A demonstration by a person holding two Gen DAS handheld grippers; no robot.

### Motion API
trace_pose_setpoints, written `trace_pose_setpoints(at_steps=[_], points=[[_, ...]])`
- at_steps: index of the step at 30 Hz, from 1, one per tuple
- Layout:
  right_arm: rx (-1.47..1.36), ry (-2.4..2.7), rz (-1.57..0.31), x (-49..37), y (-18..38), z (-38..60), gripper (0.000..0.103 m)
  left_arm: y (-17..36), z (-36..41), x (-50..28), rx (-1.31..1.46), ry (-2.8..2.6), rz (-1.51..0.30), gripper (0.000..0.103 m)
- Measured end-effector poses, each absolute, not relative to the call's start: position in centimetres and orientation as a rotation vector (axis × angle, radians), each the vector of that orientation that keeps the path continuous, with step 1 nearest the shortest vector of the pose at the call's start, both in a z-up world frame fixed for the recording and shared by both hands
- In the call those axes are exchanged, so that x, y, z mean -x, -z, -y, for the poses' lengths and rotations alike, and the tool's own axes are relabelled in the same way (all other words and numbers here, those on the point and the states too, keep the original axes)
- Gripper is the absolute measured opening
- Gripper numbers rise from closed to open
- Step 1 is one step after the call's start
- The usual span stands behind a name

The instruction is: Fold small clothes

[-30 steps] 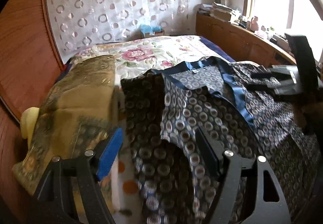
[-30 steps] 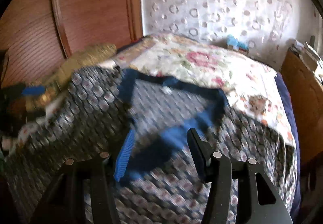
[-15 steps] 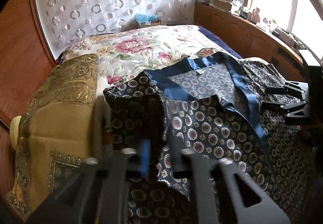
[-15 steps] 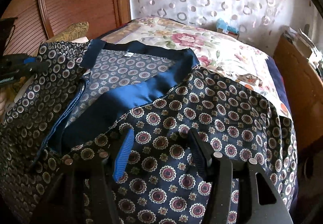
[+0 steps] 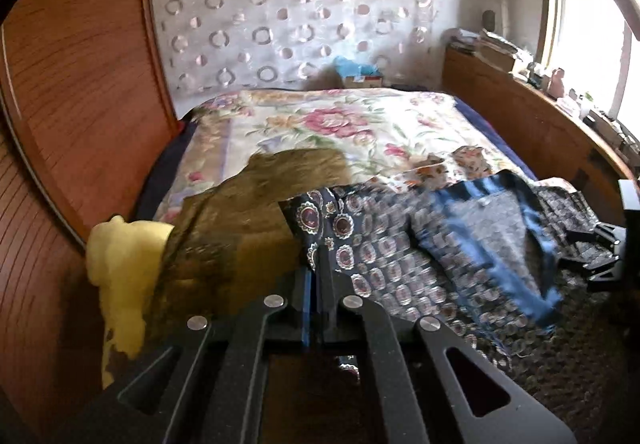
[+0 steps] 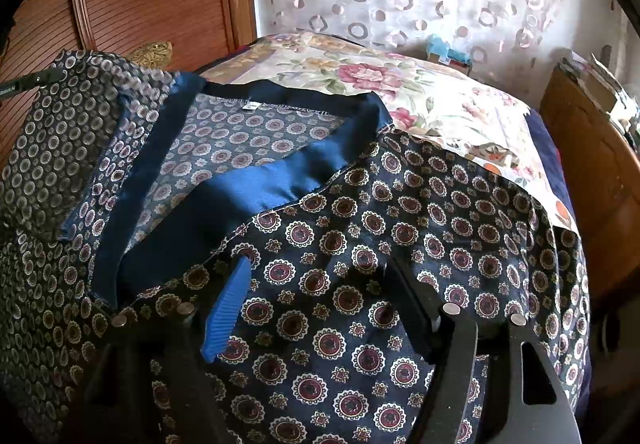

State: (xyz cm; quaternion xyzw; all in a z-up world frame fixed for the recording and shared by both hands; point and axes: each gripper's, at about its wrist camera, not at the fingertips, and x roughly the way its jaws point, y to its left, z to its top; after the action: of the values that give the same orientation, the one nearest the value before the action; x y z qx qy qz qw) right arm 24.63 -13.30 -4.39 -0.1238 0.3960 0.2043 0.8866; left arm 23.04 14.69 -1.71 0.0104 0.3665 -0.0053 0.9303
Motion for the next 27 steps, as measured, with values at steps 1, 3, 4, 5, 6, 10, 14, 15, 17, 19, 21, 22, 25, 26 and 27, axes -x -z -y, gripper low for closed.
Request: trace_pose_setpoints(at_steps=[1, 3, 4, 5, 6, 10, 14, 15, 17, 19, 21, 22, 25, 26, 27], points=[[0.258, -0.425, -0.823, -24.7, 4.4, 13.3, 0.072, 2.0, -14.7, -23.0, -0.026, 0.005, -0.752, 0.002], [0.258, -0.424, -0.823, -24.7, 4.4, 13.3, 0.073, 2.5, -15.0, -23.1, -0.025, 0.000, -0.758, 0.002], [0.257, -0.425, -0.823, -24.7, 4.4, 13.3, 0.074, 2.6, -15.1, -23.1, -0.025, -0.003, -0.760, 0.002], [0.258, -0.425, -0.824, -24.7, 4.4, 13.3, 0.074, 2.8, -15.1, -23.2, -0.027, -0.007, -0.761, 0.002], [0.258, -0.425, -0.824, -24.7, 4.4, 13.4, 0.075, 2.8, -15.0, -23.3, -0.029, -0.008, -0.761, 0.003], [0.258, -0.426, -0.825, -24.7, 4.5, 13.4, 0.077, 2.6, -14.9, -23.1, -0.031, -0.021, -0.744, 0.008], [0.257, -0.426, -0.826, -24.7, 4.5, 13.4, 0.077, 1.6, -14.5, -22.1, -0.039, -0.032, -0.704, 0.032], [0.258, -0.419, -0.821, -24.7, 4.5, 13.4, 0.077, 1.3, -14.2, -21.7, -0.045, -0.031, -0.691, 0.040], [0.258, -0.419, -0.821, -24.6, 4.4, 13.4, 0.077, 0.7, -13.4, -20.9, -0.052, -0.013, -0.665, 0.045], [0.259, -0.418, -0.821, -24.6, 4.4, 13.4, 0.077, 0.2, -12.7, -20.4, -0.057, 0.001, -0.648, 0.065], [0.259, -0.418, -0.821, -24.6, 4.4, 13.4, 0.077, -0.1, -11.9, -19.7, -0.055, 0.026, -0.626, 0.076], [0.259, -0.418, -0.821, -24.6, 4.4, 13.4, 0.077, -0.2, -11.4, -19.3, -0.050, 0.042, -0.619, 0.079], [0.256, -0.419, -0.821, -24.6, 4.4, 13.4, 0.077, 0.0, -9.9, -18.4, -0.025, 0.078, -0.613, 0.079], [0.251, -0.422, -0.822, -24.6, 4.3, 13.6, 0.077, 0.1, -9.5, -18.2, -0.017, 0.086, -0.612, 0.079], [0.246, -0.422, -0.821, -24.6, 4.2, 13.8, 0.077, 0.3, -8.9, -18.0, -0.007, 0.098, -0.613, 0.079]])
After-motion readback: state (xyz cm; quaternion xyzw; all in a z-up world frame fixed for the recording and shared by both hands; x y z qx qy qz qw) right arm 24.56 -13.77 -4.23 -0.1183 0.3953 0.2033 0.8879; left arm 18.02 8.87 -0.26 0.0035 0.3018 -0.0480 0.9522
